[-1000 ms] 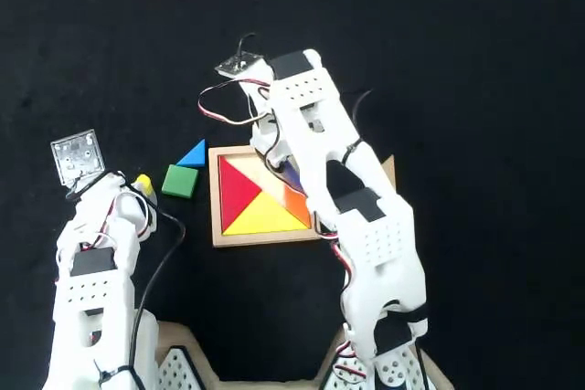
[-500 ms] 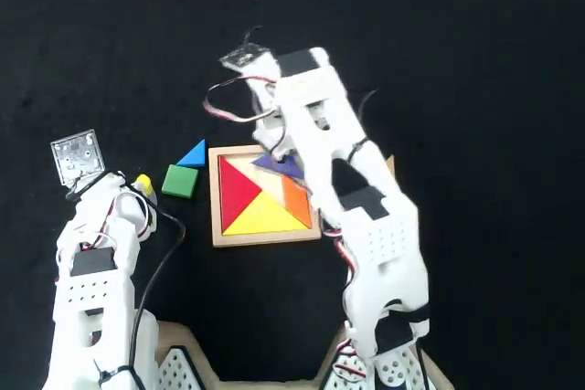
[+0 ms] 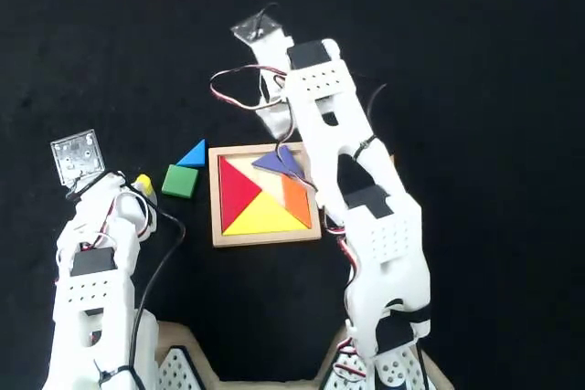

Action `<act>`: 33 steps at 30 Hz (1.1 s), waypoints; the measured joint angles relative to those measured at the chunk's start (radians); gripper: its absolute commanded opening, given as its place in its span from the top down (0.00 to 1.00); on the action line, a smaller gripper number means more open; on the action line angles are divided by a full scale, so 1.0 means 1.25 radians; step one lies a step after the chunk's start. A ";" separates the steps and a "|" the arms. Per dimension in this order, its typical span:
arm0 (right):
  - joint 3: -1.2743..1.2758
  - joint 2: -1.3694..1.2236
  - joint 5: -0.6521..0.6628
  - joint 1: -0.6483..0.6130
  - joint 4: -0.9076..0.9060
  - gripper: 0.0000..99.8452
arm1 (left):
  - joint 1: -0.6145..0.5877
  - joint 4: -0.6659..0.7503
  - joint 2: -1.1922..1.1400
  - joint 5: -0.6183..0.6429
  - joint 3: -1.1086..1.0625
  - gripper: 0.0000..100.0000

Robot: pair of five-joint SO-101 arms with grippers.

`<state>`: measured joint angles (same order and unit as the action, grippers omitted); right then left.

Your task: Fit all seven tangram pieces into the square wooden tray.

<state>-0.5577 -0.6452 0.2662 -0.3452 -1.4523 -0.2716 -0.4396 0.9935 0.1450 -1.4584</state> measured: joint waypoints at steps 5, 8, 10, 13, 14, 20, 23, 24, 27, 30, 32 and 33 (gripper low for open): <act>0.000 -0.044 0.009 -0.016 0.018 0.99 | 0.000 0.000 0.000 0.000 0.000 0.85; 0.000 -0.063 0.011 -0.014 0.020 0.99 | 0.000 0.000 0.000 0.000 0.000 0.85; 0.004 -0.064 0.012 -0.017 0.020 0.99 | 0.000 0.000 0.000 0.000 0.000 0.85; 0.004 -0.081 0.011 -0.017 0.011 0.99 | 0.000 0.000 0.000 0.000 0.000 0.85; 0.004 -0.083 0.011 -0.015 0.002 0.99 | 0.000 0.000 0.000 0.000 0.000 0.85; 0.004 -0.085 0.012 0.031 -0.032 0.99 | 0.000 0.000 0.000 0.000 0.000 0.85; 0.005 -0.085 0.028 0.044 -0.050 0.99 | 0.000 0.000 0.000 0.000 0.000 0.85; 0.005 -0.085 0.039 0.045 -0.061 0.99 | 0.000 0.000 0.000 0.000 0.000 0.85; 0.005 -0.085 0.053 0.045 -0.085 0.99 | 0.000 0.000 0.000 0.000 0.000 0.85; 0.005 -0.085 0.055 0.045 -0.093 0.99 | 0.000 0.000 0.000 0.000 0.000 0.85; 0.005 -0.080 0.055 0.045 -0.098 0.99 | 0.000 0.000 0.000 0.000 0.000 0.85; 0.010 -0.069 0.055 0.045 -0.098 0.99 | 0.000 0.000 0.000 0.000 0.000 0.85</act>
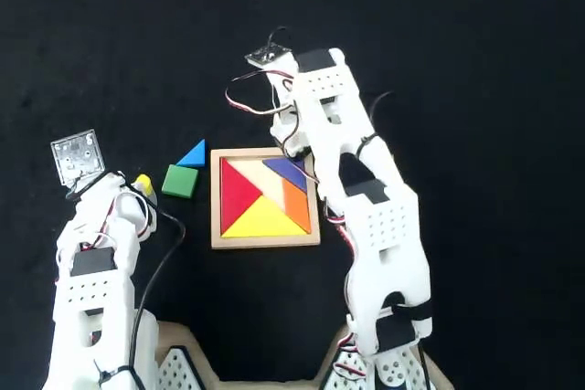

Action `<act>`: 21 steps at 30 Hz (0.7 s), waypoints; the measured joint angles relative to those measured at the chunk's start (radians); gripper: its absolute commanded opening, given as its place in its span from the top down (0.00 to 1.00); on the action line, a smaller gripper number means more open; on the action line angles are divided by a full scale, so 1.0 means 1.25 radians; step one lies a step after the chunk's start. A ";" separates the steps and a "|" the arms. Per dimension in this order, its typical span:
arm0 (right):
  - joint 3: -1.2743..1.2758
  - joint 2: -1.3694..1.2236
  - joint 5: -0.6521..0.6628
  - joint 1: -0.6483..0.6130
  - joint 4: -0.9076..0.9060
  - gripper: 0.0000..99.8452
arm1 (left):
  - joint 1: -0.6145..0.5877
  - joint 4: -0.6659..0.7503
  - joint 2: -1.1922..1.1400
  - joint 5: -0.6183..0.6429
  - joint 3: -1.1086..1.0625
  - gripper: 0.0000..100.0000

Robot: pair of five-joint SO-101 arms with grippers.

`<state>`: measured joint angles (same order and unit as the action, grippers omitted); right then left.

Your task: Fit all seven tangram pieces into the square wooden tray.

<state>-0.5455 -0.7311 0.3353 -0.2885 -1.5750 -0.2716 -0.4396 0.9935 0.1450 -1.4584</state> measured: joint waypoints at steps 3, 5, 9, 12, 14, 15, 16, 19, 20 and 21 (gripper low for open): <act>0.048 0.053 -0.023 -0.022 0.000 0.99 | 0.000 0.000 0.000 0.000 0.000 0.85; 0.097 0.082 -0.026 -0.063 0.010 0.99 | 0.000 0.000 0.000 0.000 0.000 0.85; 0.209 0.124 -0.031 -0.124 0.074 0.99 | 0.000 0.000 0.000 0.000 0.000 0.85; 0.261 0.131 -0.031 -0.128 0.122 0.99 | 0.000 0.000 0.000 0.000 0.000 0.85; 0.284 0.131 -0.031 -0.128 0.134 0.99 | 0.000 0.000 0.000 0.000 0.000 0.85; 0.286 0.131 -0.031 -0.125 0.146 0.99 | 0.000 0.000 0.000 0.000 0.000 0.85; 0.287 0.131 -0.031 -0.119 0.150 0.99 | 0.000 0.000 0.000 0.000 0.000 0.85; 0.287 0.130 -0.033 -0.090 0.156 0.99 | 0.000 0.000 0.000 0.000 0.000 0.85; 0.287 0.130 -0.033 -0.085 0.158 0.99 | 0.000 0.000 0.000 0.000 0.000 0.85; 0.287 0.130 -0.033 -0.083 0.158 0.99 | 0.000 0.000 0.000 0.000 0.000 0.85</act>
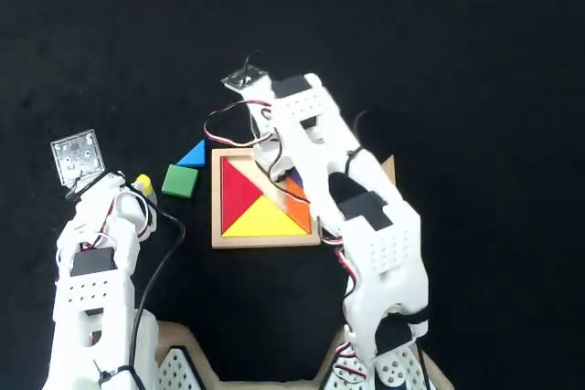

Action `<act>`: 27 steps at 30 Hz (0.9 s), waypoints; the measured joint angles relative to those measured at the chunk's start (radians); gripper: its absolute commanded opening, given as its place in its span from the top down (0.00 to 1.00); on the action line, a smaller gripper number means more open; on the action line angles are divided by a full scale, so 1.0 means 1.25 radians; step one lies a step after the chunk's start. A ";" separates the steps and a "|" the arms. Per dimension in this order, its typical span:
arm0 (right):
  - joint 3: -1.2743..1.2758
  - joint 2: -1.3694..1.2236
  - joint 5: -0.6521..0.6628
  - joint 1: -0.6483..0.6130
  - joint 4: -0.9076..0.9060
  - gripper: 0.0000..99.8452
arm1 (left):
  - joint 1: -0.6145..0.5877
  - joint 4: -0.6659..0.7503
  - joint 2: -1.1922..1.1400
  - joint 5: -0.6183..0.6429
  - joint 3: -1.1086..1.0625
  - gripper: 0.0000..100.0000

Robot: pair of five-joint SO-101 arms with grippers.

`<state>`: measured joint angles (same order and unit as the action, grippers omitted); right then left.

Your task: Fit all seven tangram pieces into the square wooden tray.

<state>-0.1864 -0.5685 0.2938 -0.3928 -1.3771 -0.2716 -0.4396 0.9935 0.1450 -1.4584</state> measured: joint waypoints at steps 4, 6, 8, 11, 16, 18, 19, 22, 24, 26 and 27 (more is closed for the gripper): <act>0.000 0.007 0.000 0.001 -0.001 0.99 | 0.000 0.000 0.000 0.000 0.000 0.85; 0.002 0.033 0.000 -0.002 -0.020 0.99 | 0.000 0.000 0.000 0.000 0.000 0.85; 0.002 0.081 0.002 -0.016 -0.043 0.99 | 0.000 0.000 0.000 0.000 0.000 0.85; 0.006 0.205 0.002 -0.020 -0.098 0.99 | 0.000 0.000 0.000 0.000 0.000 0.85; 0.064 0.491 0.002 0.081 -0.137 0.99 | 0.000 0.000 0.000 0.000 0.000 0.84; 0.126 0.588 0.001 0.128 -0.137 0.99 | 0.000 0.000 0.000 0.000 0.000 0.85; 0.169 0.627 0.001 0.144 -0.134 0.99 | 0.000 0.000 0.000 0.000 0.000 0.85; 0.327 0.695 0.001 0.204 -0.082 0.99 | 0.000 0.000 0.000 0.000 0.000 0.85; 0.436 0.706 0.001 0.258 -0.025 0.99 | 0.000 0.000 0.000 0.000 0.000 0.85; 0.536 0.708 -0.014 0.315 0.044 0.95 | 0.000 0.000 0.000 0.000 0.000 0.85; 0.579 0.708 -0.032 0.344 0.080 0.90 | 0.000 0.000 0.000 0.000 0.000 0.84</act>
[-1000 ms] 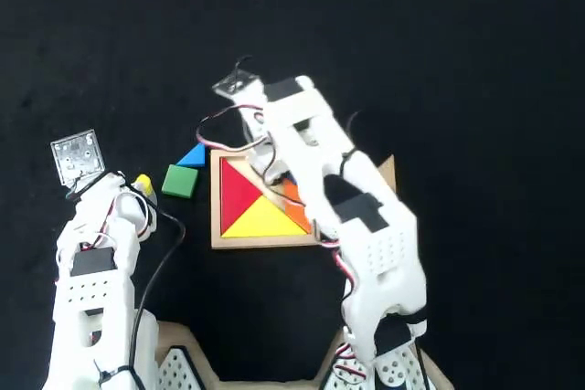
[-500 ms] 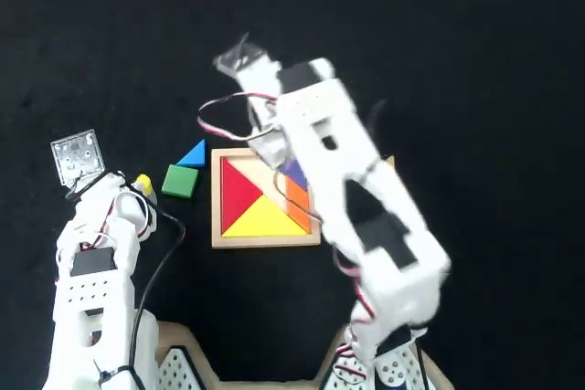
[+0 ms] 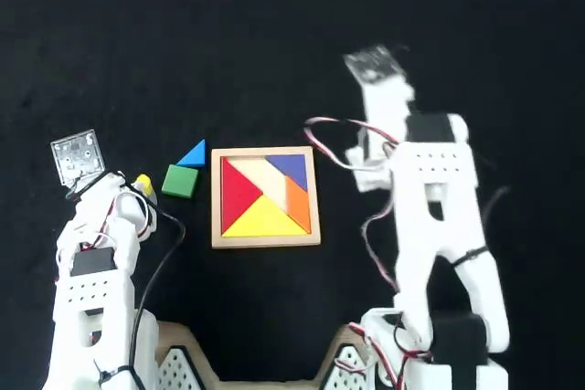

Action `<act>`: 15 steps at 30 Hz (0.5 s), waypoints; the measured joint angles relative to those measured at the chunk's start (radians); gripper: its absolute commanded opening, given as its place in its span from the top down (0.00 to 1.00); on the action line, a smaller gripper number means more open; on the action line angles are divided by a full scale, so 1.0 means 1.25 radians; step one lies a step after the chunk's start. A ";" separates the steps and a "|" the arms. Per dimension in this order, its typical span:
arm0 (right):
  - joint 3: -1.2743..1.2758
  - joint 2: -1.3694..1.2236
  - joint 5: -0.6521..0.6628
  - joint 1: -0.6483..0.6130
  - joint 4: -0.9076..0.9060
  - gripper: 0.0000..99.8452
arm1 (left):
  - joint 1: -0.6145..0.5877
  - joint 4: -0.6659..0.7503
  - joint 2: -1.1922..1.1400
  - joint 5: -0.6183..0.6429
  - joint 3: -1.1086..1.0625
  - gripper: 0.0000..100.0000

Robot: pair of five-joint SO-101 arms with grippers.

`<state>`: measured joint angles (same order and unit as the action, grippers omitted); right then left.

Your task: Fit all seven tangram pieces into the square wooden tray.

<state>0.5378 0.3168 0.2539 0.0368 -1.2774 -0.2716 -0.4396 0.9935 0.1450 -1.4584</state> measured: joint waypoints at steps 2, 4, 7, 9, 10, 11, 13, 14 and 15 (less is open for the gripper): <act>0.076 0.000 -0.037 0.036 0.063 0.78 | 0.000 0.000 0.000 0.000 0.000 0.84; 0.130 0.000 -0.070 0.044 0.117 0.72 | 0.000 0.000 0.000 0.000 0.000 0.84; 0.189 0.000 -0.104 0.045 0.205 0.74 | 0.000 0.000 0.000 0.000 0.000 0.84; 0.205 0.000 -0.104 0.029 0.258 0.75 | 0.000 0.000 0.000 0.000 0.000 0.84; 0.205 0.000 -0.104 0.015 0.275 0.74 | 0.000 0.000 0.000 0.000 0.000 0.84; 0.205 0.001 -0.104 0.000 0.285 0.74 | 0.002 0.000 0.000 0.000 0.000 0.84; 0.205 0.001 -0.104 -0.021 0.292 0.74 | 0.007 0.000 0.000 0.000 0.000 0.84; 0.205 0.000 -0.107 -0.023 0.292 0.74 | 0.007 0.000 0.000 0.000 0.000 0.84; 0.194 -0.009 -0.118 -0.023 0.291 0.74 | 0.007 0.000 0.000 0.000 0.000 0.84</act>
<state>0.7802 0.3061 0.1066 0.0077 -0.9137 -0.2624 -0.4396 0.9935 0.1450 -1.4584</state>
